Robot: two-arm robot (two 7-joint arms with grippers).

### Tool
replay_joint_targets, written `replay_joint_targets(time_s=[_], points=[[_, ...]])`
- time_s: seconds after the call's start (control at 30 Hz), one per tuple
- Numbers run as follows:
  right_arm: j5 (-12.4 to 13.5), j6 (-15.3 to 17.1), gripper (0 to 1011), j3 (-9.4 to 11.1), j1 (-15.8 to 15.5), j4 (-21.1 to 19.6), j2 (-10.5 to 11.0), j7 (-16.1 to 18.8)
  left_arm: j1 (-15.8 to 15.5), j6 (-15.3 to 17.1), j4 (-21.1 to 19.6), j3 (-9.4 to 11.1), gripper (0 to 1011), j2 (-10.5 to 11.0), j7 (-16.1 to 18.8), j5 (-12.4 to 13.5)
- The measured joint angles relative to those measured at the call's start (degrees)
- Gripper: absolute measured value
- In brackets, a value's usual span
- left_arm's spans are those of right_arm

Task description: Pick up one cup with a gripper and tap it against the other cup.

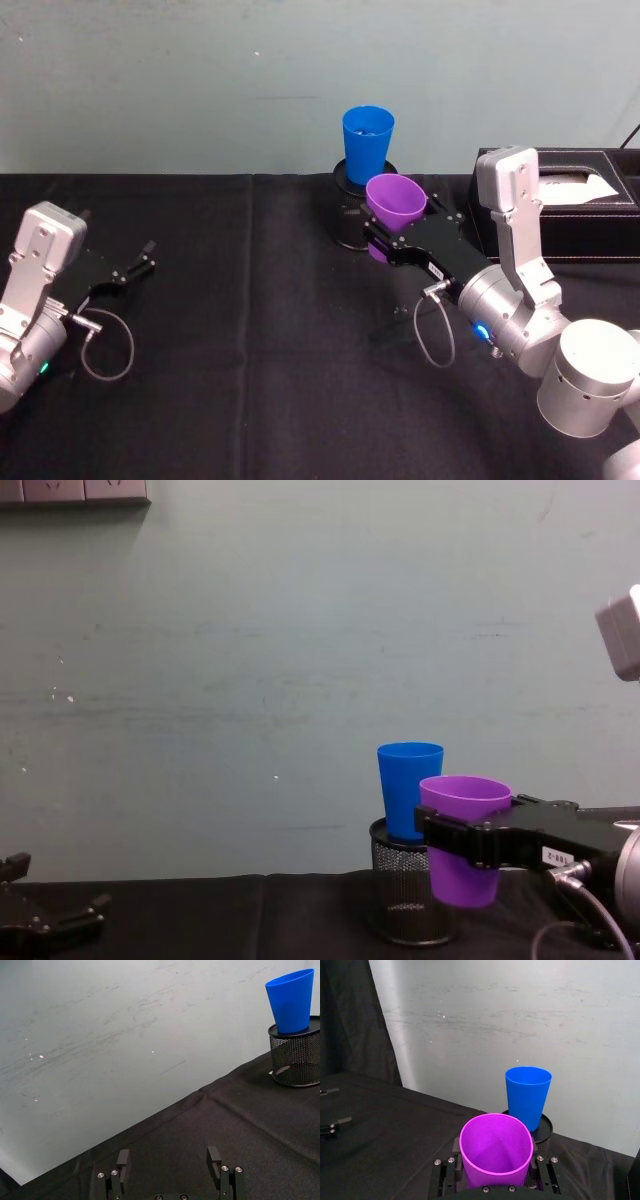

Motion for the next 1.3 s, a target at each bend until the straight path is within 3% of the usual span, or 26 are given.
replay_joint_targets(time_s=[1.3], points=[[0.00,0.00,722,0.00,0.00,0.00,0.00,0.00,0.00,0.00,0.00,0.00,1000,0.00,0.00,0.00]])
